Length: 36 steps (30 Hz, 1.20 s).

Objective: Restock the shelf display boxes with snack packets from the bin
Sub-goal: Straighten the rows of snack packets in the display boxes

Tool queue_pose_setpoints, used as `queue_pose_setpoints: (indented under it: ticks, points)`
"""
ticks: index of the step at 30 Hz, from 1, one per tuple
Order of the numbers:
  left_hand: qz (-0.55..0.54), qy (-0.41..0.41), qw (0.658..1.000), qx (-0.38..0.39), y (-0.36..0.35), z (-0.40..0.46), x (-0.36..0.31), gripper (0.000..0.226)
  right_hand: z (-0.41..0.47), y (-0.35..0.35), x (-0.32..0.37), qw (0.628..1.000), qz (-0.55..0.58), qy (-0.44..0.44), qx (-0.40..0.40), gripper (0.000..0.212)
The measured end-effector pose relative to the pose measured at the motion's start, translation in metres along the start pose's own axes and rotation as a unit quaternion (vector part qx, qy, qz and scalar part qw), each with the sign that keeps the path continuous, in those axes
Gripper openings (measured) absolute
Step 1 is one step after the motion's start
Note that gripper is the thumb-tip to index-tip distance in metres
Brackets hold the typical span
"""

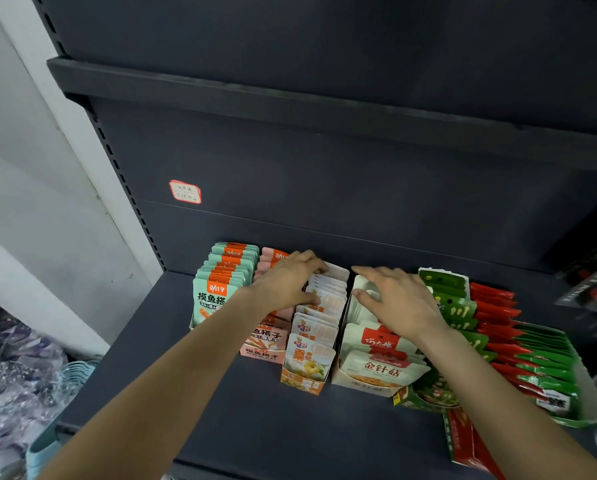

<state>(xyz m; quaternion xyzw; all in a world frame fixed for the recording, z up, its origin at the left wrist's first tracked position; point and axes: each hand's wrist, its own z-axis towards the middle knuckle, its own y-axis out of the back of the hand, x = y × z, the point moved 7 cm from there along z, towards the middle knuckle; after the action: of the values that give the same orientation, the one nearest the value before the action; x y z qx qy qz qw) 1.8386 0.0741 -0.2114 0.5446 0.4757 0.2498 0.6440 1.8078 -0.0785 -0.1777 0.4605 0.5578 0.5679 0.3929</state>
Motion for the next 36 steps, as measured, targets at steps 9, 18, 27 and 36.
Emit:
queue_pose_setpoints:
  ticks: [9, 18, 27, 36]
  points:
    - [-0.048, 0.006, 0.998, 0.032, -0.001, -0.012, -0.005, 0.024, 0.000, 0.002, 0.002, 1.000, 0.023, -0.005, -0.007, 0.047]
    - [-0.088, 0.034, 0.995, 0.011, 0.003, -0.025, -0.001, 0.017, 0.022, 0.003, 0.007, 0.997, 0.075, -0.026, 0.000, 0.039]
    - [-0.023, 0.030, 0.994, -0.107, 0.019, -0.021, -0.002, 0.022, 0.035, 0.003, 0.018, 0.997, 0.077, -0.030, 0.010, 0.026]
    - [-0.060, 0.029, 0.996, -0.057, 0.009, -0.023, 0.000, 0.036, 0.035, 0.001, 0.024, 0.999, 0.052, -0.010, -0.002, 0.025]
